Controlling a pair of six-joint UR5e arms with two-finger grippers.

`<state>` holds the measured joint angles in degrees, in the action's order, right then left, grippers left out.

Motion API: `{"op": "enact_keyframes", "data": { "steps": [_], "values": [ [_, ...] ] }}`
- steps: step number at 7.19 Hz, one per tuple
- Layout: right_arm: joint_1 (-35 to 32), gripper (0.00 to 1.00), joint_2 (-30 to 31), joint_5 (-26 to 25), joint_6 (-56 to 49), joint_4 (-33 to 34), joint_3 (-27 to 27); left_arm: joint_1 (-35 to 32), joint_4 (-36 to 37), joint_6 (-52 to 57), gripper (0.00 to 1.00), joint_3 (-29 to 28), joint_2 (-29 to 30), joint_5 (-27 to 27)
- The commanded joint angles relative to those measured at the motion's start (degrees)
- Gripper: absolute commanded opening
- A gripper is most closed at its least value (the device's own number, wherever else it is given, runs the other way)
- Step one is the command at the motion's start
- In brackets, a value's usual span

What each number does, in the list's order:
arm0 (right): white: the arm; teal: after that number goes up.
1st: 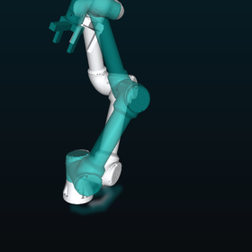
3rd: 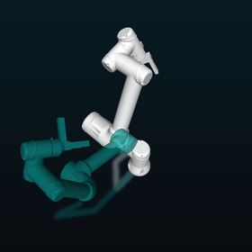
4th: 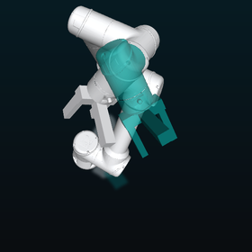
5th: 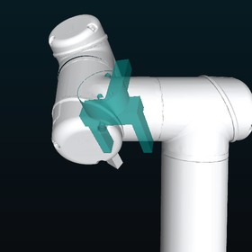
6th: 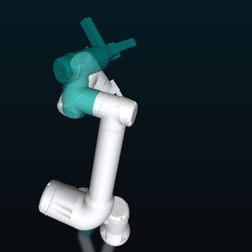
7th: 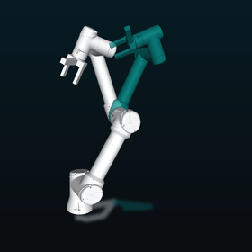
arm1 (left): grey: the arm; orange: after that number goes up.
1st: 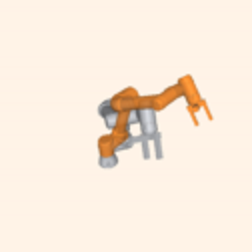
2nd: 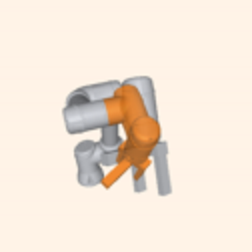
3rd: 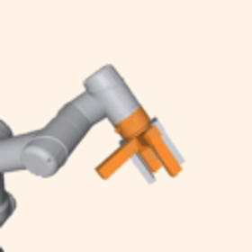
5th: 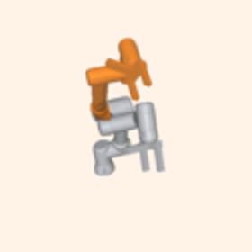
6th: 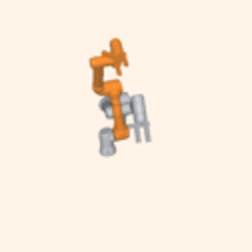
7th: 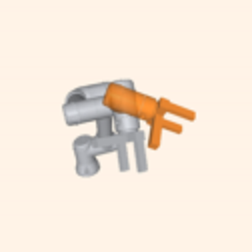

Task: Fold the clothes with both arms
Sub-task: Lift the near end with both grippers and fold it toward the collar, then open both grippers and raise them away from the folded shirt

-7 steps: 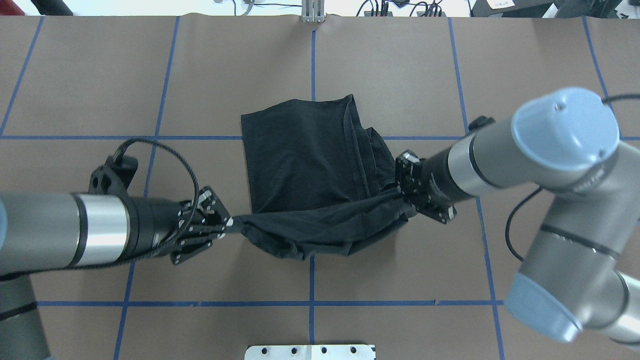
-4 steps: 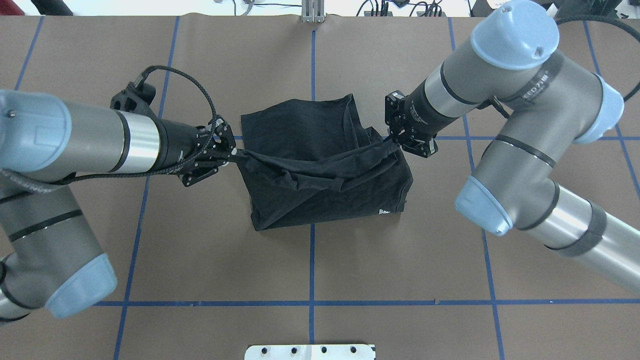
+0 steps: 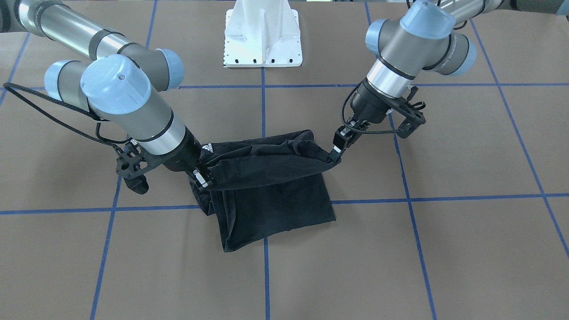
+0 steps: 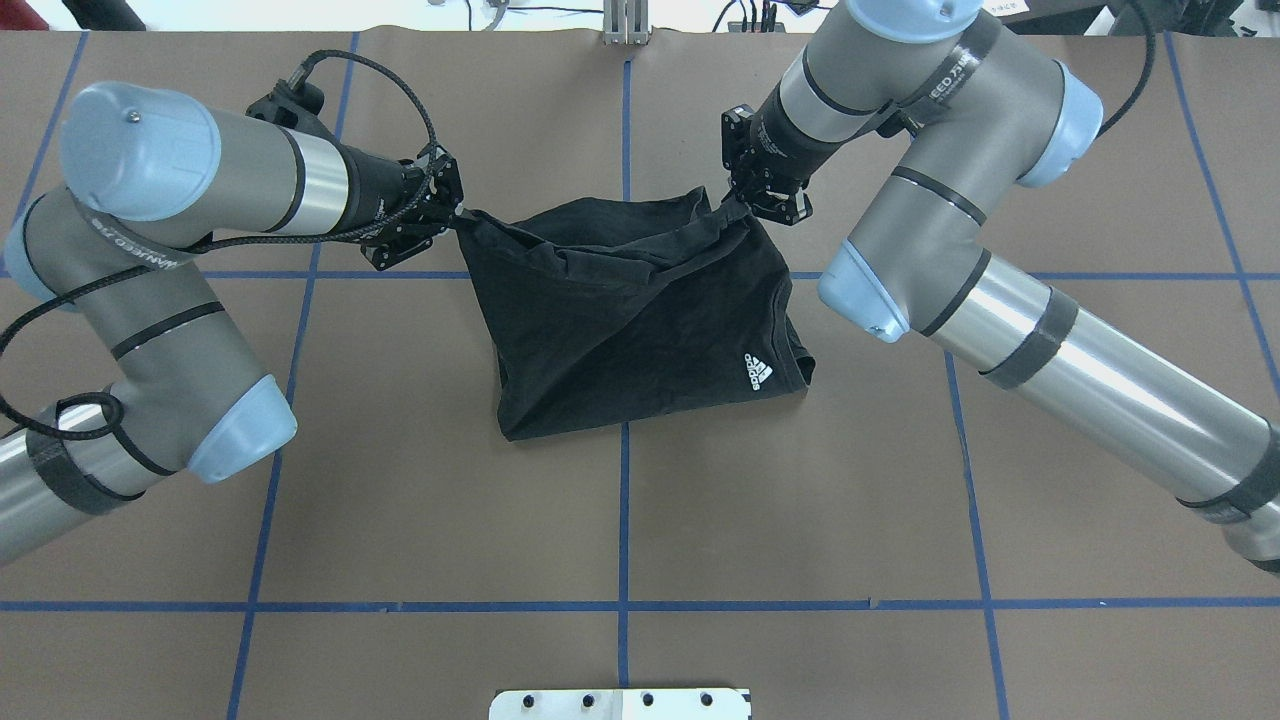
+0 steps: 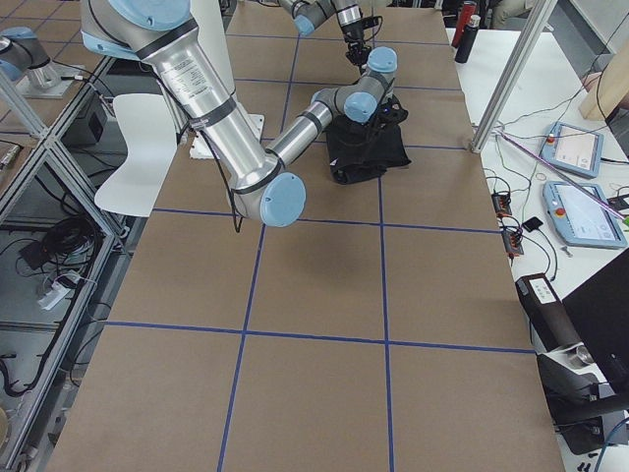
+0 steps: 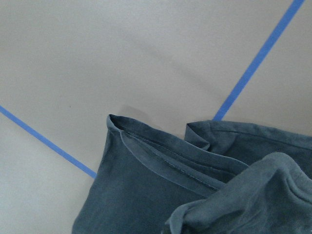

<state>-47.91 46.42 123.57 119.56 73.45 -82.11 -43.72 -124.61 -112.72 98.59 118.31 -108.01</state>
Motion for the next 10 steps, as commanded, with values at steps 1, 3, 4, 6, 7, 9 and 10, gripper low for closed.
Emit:
{"op": "enact_keyframes", "data": {
  "steps": [1, 3, 4, 6, 7, 9, 10],
  "values": [
    [-0.2, 0.00, -3.7, -0.6, -3.0, -9.8, 12.7, -0.8, -5.3, 1.7, 0.04, -9.1, 3.3, 0.2],
    [-0.7, 0.99, -8.1, -6.2, -13.6, -15.0, 24.9, -3.0, -17.8, 10.3, 0.85, -26.8, 7.5, 0.5],
    [-2.7, 1.00, -13.0, -6.8, -18.5, -14.2, 28.9, -7.0, -18.6, 16.0, 0.99, -30.2, 8.2, 0.3],
    [-5.8, 1.00, -12.2, -2.6, -22.5, -13.4, 28.6, -8.2, -18.6, 17.2, 0.99, -29.9, 8.3, 0.0],
    [-5.9, 1.00, -10.9, -2.6, -23.7, -13.4, 27.4, -8.2, -18.7, 17.4, 0.99, -29.2, 7.9, -1.5],
    [-7.1, 1.00, -4.3, -2.5, -29.9, -13.1, 20.5, -8.7, -18.3, 21.8, 0.99, -24.3, 5.1, -4.4],
    [-8.2, 1.00, -0.5, -1.9, -34.6, -11.7, 16.7, -9.2, -18.2, 25.1, 0.99, -21.1, 3.0, -5.3]
  ]
}}
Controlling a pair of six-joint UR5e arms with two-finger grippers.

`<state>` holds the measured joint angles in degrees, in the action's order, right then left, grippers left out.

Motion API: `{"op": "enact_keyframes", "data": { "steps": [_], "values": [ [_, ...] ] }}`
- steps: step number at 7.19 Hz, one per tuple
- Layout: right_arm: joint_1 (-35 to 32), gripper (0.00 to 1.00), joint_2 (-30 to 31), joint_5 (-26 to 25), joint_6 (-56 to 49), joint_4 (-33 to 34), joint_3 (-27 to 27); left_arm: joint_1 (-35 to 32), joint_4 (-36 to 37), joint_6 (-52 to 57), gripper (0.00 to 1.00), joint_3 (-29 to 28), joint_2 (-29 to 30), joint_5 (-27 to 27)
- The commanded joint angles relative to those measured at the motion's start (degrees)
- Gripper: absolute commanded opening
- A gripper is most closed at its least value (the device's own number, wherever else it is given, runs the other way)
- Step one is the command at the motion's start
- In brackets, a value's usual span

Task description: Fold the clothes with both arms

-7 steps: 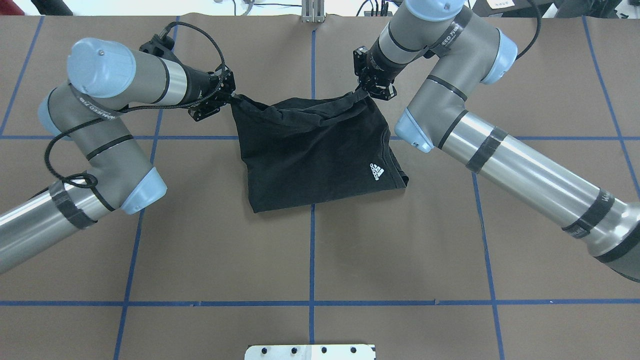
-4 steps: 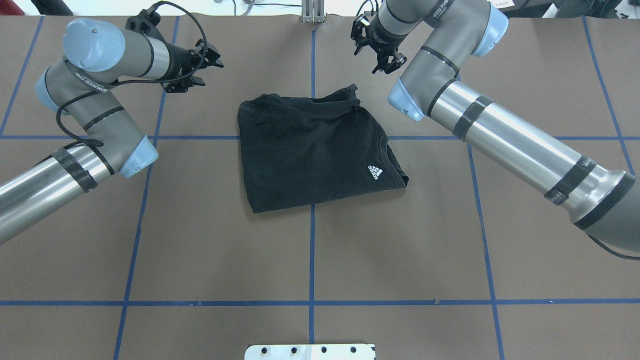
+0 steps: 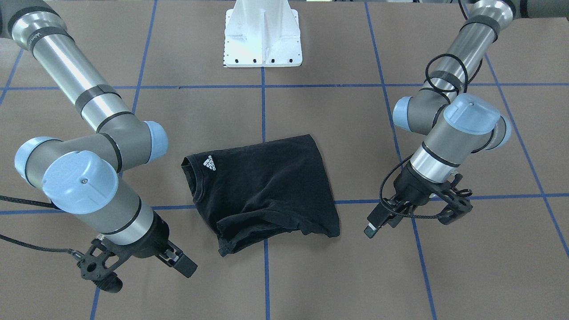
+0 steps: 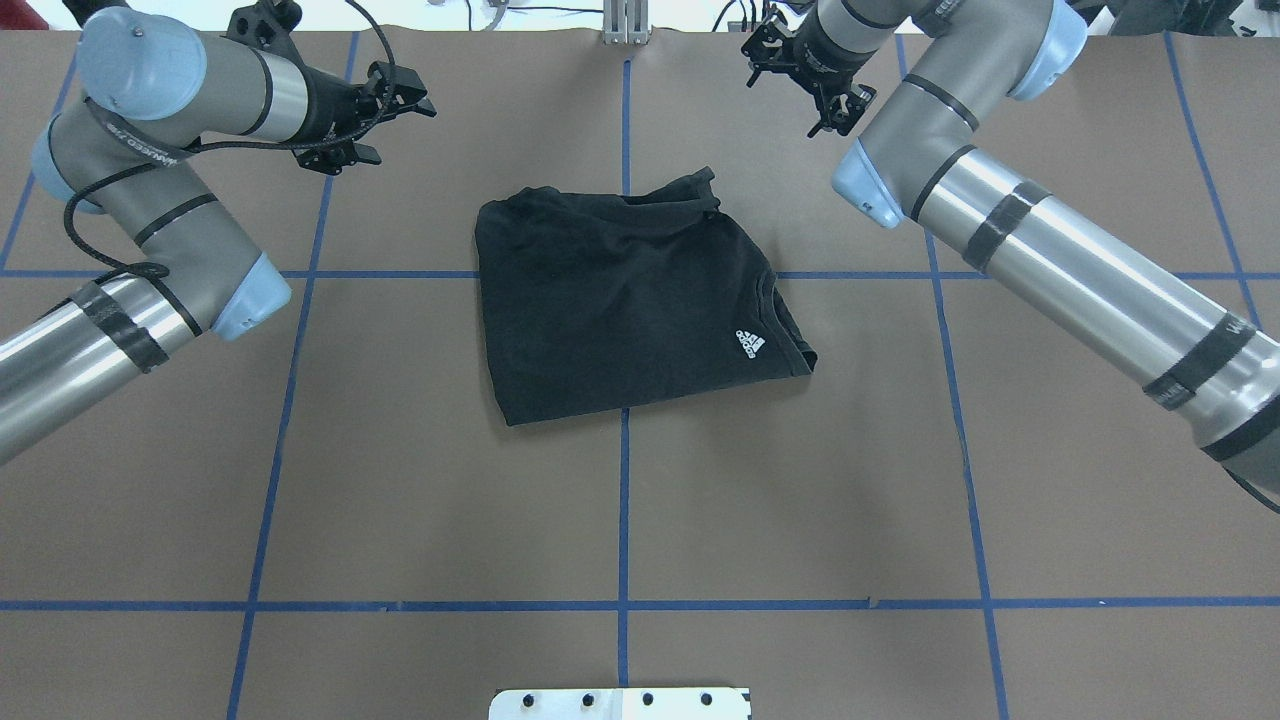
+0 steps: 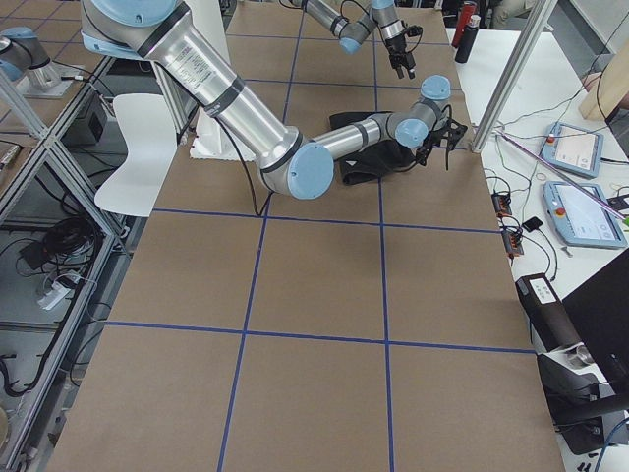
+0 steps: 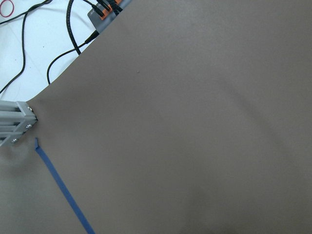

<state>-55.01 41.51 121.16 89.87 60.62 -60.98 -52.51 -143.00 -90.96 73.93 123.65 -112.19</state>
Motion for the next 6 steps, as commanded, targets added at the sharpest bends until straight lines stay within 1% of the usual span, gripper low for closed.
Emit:
{"op": "enact_keyframes", "data": {
  "steps": [1, 2, 3, 4, 6],
  "values": [
    [-2.5, 1.00, 8.7, 0.5, -13.3, 4.0, -9.2, -0.7, 0.3, 10.3, 0.99, 7.2, -5.7, -1.1],
    [-4.8, 1.00, 12.9, 0.8, -22.9, 7.8, -13.9, -1.8, 0.4, 18.5, 0.99, 9.8, -9.0, -1.2],
    [-8.2, 1.00, 16.0, 3.1, -31.7, 10.8, -16.7, -3.5, 0.4, 25.9, 0.99, 11.9, -12.7, -2.7],
    [-12.4, 1.00, 19.0, 6.5, -39.3, 12.7, -17.9, -6.3, 0.4, 34.2, 0.99, 13.4, -16.6, -4.7],
    [-17.1, 1.00, 23.9, 9.3, -50.6, 14.1, -18.5, -12.9, 0.6, 54.6, 0.99, 13.8, -24.1, -8.8]
  ]
}}
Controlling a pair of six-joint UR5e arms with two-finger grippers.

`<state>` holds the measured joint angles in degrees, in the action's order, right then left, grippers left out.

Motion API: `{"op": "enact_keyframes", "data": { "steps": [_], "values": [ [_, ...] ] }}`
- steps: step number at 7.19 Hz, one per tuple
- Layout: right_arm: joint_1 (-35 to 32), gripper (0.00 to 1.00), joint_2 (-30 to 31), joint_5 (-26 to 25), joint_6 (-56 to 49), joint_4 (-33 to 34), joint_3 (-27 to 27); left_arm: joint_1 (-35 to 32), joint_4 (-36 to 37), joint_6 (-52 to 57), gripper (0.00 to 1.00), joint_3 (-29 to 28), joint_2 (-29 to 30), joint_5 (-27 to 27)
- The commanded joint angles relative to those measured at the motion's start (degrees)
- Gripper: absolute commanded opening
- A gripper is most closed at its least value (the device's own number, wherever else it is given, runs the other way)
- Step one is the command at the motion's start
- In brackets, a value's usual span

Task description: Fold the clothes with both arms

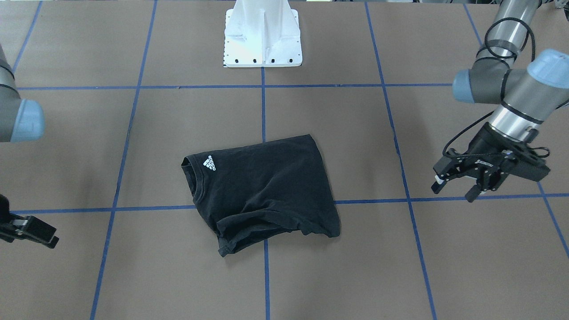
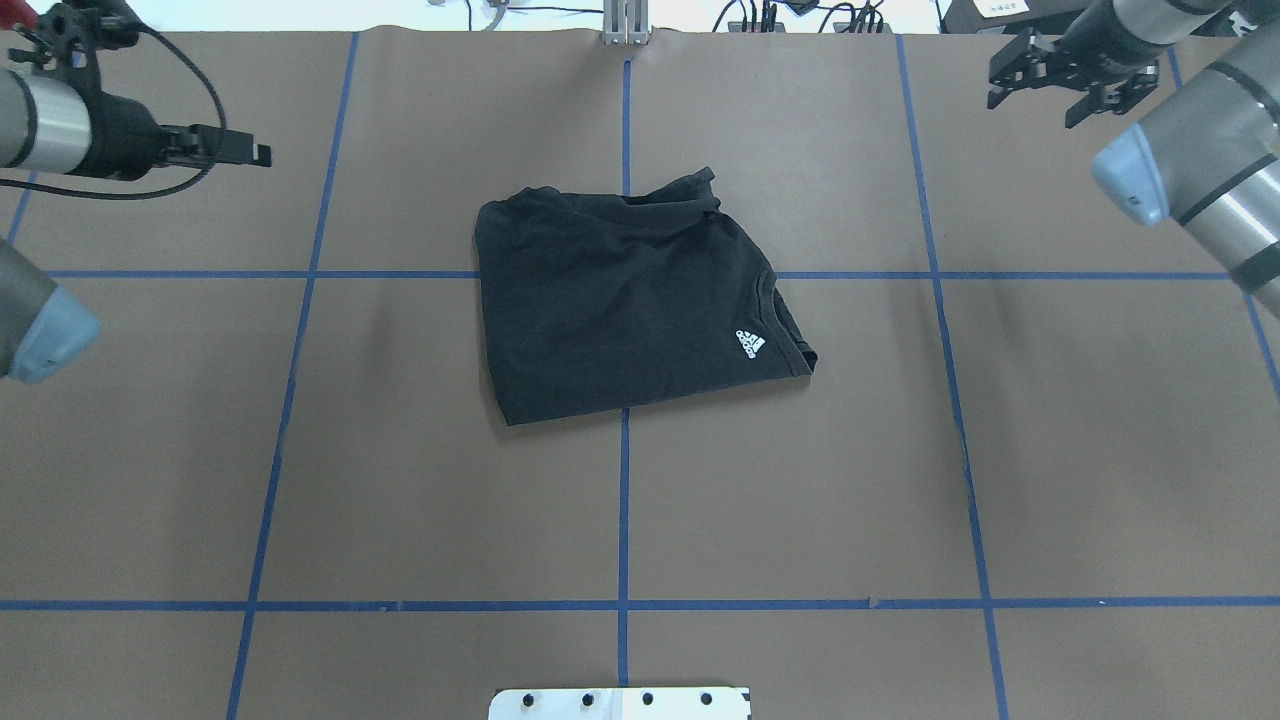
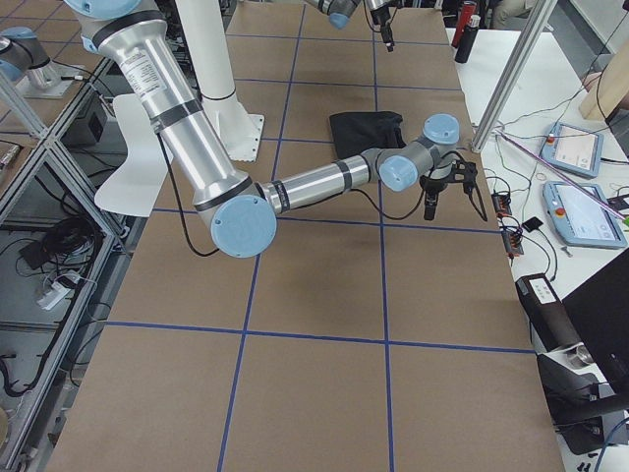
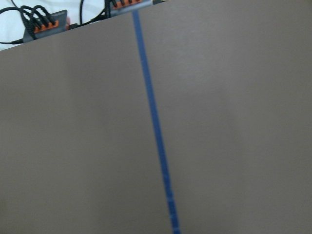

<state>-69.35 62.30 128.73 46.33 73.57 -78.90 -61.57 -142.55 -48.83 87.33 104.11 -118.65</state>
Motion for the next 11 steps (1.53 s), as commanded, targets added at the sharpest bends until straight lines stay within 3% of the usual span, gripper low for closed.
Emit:
{"op": "enact_keyframes", "data": {
  "steps": [1, 3, 5, 6, 8, 9, 10, 11],
  "values": [
    [-5.0, 1.00, 6.1, 1.7, -13.3, 1.2, -0.9, -7.0, 1.2, 19.2, 0.99, 0.4, -7.5, -3.8],
    [-10.5, 1.00, 8.7, 2.4, -27.2, 7.5, -1.0, -16.9, 14.0, 37.8, 0.99, 1.3, -9.2, -11.4],
    [-17.2, 1.00, 9.9, 2.5, -43.2, 18.7, -1.1, -21.7, 29.4, 41.2, 0.99, 9.4, -12.2, -14.1],
    [-19.4, 1.00, 11.9, 2.6, -47.2, 21.7, -3.0, -22.9, 33.4, 41.8, 0.99, 14.5, -15.0, -14.1],
    [-19.5, 1.00, 16.5, 2.5, -49.8, 28.0, -10.4, -24.6, 40.5, 49.8, 0.99, 21.2, -19.4, -14.2],
    [-19.5, 1.00, 22.2, 2.5, -49.8, 28.0, -17.4, -24.7, 45.7, 52.1, 0.99, 25.0, -20.0, -14.1],
    [-19.4, 1.00, 25.4, 2.3, -49.8, 28.2, -21.1, -25.3, 49.6, 53.7, 0.99, 27.3, -21.3, -14.1],
    [-19.4, 1.00, 26.7, 2.3, -49.9, 27.9, -21.6, -25.4, 49.1, 54.8, 0.99, 26.1, -22.4, -13.7]
  ]
}}
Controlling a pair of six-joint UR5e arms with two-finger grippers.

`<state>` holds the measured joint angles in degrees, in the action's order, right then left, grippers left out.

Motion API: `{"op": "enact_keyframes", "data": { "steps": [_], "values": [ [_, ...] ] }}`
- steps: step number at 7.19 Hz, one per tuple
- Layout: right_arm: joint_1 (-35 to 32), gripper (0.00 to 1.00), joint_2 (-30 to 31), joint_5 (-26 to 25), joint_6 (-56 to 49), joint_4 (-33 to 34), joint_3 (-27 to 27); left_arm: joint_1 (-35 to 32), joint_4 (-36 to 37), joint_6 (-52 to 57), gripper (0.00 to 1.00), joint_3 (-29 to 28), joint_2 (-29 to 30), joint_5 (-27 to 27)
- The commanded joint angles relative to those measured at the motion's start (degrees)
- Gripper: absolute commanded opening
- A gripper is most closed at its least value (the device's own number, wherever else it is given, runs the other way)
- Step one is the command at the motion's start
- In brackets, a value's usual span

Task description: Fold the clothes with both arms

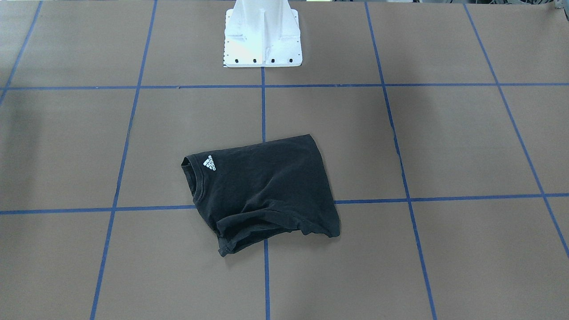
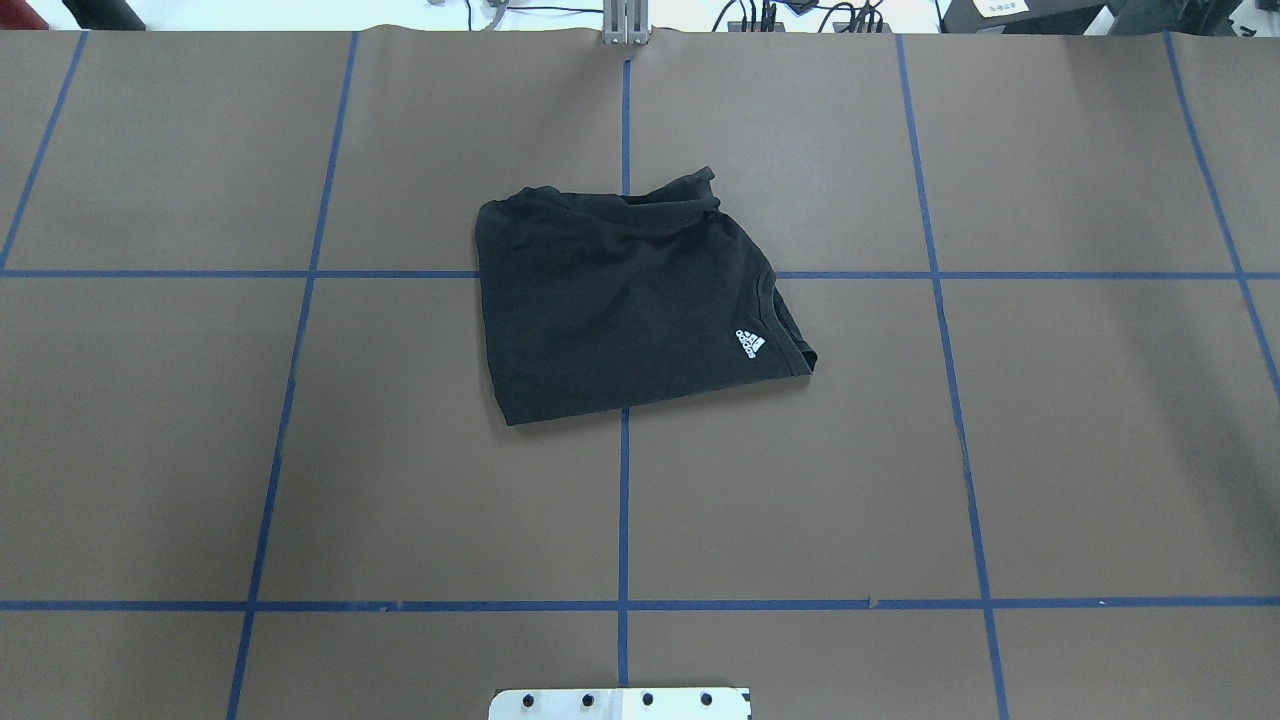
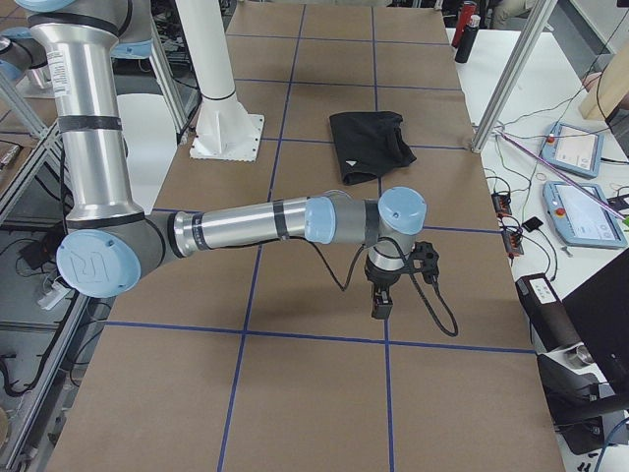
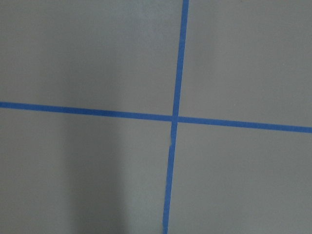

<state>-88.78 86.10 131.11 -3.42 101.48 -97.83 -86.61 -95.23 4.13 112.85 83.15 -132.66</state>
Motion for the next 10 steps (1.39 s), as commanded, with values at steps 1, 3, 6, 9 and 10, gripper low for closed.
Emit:
{"op": "enact_keyframes", "data": {
  "steps": [1, 3, 6, 9, 10],
  "values": [
    [0.1, 1.00, 2.5, 0.2, -0.1, -0.1, -2.7, -0.4, 1.9, 1.8, 0.99, 0.7, -1.4, -0.2],
    [0.1, 1.00, 2.1, 4.7, 0.0, 0.0, -3.3, -0.7, 1.8, 1.4, 0.99, 0.4, 0.0, -0.4],
    [0.9, 1.00, 5.5, 2.4, 0.3, -0.3, -5.2, -1.5, 1.2, 1.5, 0.99, 2.0, 0.5, -0.5],
    [1.8, 1.00, 6.2, 0.8, 0.0, 0.0, -8.4, -1.4, 0.9, 1.6, 0.99, 2.7, 0.1, -4.5],
    [1.8, 1.00, 6.0, 0.6, -0.1, -0.2, -8.2, -1.5, 1.3, 1.5, 0.99, 3.0, -0.1, -7.1]
  ]
}}
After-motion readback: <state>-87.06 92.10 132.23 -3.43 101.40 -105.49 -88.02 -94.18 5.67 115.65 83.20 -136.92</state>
